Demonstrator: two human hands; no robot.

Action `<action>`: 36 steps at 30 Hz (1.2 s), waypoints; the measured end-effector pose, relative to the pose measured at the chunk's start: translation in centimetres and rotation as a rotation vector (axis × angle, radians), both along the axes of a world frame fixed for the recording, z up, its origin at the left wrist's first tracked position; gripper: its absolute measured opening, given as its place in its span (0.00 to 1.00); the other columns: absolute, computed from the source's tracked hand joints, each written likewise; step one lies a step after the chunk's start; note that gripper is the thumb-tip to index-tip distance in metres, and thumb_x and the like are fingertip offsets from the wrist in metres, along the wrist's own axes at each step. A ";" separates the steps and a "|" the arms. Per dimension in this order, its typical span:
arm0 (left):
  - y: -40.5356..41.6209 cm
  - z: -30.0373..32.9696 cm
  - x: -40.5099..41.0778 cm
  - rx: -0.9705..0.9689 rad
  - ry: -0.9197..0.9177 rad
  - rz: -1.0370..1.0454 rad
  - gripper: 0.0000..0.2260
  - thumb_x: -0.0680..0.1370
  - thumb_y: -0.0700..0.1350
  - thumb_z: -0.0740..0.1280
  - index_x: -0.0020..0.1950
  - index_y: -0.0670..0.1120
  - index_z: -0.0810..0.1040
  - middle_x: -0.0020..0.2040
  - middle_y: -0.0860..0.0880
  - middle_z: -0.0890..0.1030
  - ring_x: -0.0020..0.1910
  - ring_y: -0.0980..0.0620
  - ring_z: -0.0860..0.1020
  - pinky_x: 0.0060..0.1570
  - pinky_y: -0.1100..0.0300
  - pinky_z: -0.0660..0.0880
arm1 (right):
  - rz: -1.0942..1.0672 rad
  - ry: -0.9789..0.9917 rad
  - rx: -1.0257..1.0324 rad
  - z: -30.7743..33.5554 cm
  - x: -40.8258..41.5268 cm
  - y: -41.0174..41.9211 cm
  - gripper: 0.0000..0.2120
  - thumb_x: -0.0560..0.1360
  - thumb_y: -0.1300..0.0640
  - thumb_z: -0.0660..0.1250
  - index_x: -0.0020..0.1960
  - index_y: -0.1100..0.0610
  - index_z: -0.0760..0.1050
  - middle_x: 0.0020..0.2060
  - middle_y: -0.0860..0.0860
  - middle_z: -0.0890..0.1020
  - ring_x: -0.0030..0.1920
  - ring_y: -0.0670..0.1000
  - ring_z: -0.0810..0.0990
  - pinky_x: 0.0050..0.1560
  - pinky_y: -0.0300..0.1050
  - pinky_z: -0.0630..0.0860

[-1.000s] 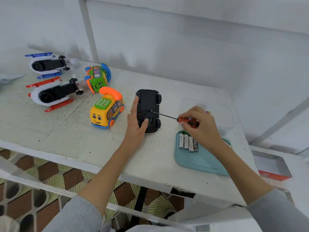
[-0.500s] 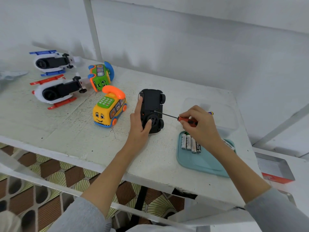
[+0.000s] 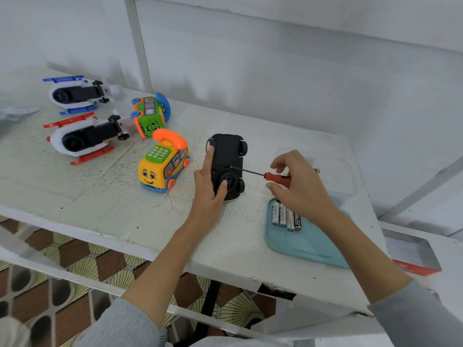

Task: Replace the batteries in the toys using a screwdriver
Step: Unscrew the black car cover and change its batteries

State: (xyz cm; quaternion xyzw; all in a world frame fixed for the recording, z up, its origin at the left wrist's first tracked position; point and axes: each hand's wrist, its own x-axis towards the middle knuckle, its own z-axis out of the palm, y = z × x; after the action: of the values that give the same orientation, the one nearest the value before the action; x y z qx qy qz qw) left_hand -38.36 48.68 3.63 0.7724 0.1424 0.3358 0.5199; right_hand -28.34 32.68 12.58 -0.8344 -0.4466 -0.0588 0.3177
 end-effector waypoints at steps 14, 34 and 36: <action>0.0 0.1 0.0 0.000 -0.012 0.021 0.31 0.78 0.44 0.58 0.79 0.50 0.48 0.56 0.60 0.62 0.54 0.77 0.63 0.52 0.82 0.59 | 0.030 -0.135 0.169 0.3 -0.2 0.4 0.10 0.74 0.57 0.66 0.51 0.63 0.75 0.47 0.53 0.76 0.39 0.44 0.74 0.41 0.32 0.73; -0.1 0.2 0.0 0.024 -0.005 0.033 0.31 0.79 0.42 0.58 0.79 0.49 0.48 0.57 0.58 0.62 0.54 0.79 0.63 0.52 0.84 0.59 | -0.098 -0.171 0.135 0.1 -1.0 0.5 0.13 0.77 0.52 0.63 0.51 0.63 0.71 0.43 0.47 0.70 0.33 0.36 0.68 0.32 0.29 0.62; 0.0 0.1 0.0 0.018 -0.005 0.031 0.31 0.79 0.43 0.58 0.79 0.49 0.48 0.57 0.60 0.62 0.54 0.78 0.63 0.53 0.83 0.58 | -0.036 -0.158 0.189 0.1 -1.1 0.6 0.11 0.76 0.57 0.63 0.53 0.64 0.69 0.48 0.51 0.69 0.37 0.37 0.70 0.33 0.28 0.64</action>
State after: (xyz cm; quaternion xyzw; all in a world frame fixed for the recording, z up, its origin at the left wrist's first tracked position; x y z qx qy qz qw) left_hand -38.32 48.64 3.78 0.7741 0.1500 0.3469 0.5079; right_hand -29.47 33.24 12.70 -0.8013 -0.4477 -0.1718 0.3577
